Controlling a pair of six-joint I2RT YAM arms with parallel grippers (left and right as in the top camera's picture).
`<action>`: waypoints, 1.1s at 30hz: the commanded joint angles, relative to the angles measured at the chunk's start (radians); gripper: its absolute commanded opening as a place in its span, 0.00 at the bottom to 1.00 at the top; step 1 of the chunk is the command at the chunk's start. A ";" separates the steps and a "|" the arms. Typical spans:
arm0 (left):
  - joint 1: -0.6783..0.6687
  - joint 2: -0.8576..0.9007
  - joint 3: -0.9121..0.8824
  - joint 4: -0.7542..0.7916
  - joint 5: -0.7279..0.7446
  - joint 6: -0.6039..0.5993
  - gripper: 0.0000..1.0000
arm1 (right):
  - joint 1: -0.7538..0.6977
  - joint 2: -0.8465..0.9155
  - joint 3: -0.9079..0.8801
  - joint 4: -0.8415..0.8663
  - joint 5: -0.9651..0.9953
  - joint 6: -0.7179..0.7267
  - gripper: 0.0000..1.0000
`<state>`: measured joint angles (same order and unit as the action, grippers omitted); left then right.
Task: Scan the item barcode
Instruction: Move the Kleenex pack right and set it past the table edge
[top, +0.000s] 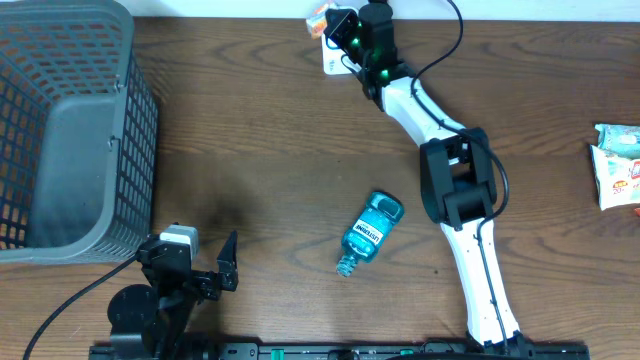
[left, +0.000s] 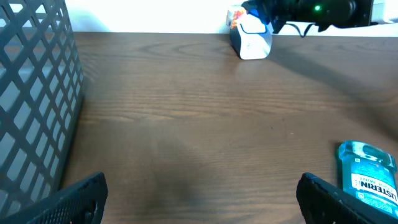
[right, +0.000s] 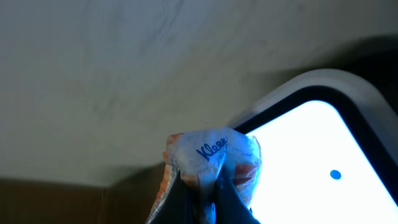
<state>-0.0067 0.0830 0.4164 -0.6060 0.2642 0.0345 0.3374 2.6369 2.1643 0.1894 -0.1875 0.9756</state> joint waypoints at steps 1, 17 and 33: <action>0.005 -0.004 0.009 -0.001 0.013 0.014 0.97 | -0.062 -0.094 0.001 -0.089 -0.208 -0.102 0.02; 0.005 -0.004 0.009 -0.255 0.013 0.014 0.97 | -0.477 -0.325 -0.002 -1.129 0.419 -0.528 0.01; 0.005 -0.004 0.009 -0.380 0.013 0.014 0.97 | -0.878 -0.222 0.000 -1.281 0.380 -0.577 0.86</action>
<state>-0.0067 0.0830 0.4164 -0.9844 0.2646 0.0345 -0.5129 2.4214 2.1643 -1.0885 0.3332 0.4515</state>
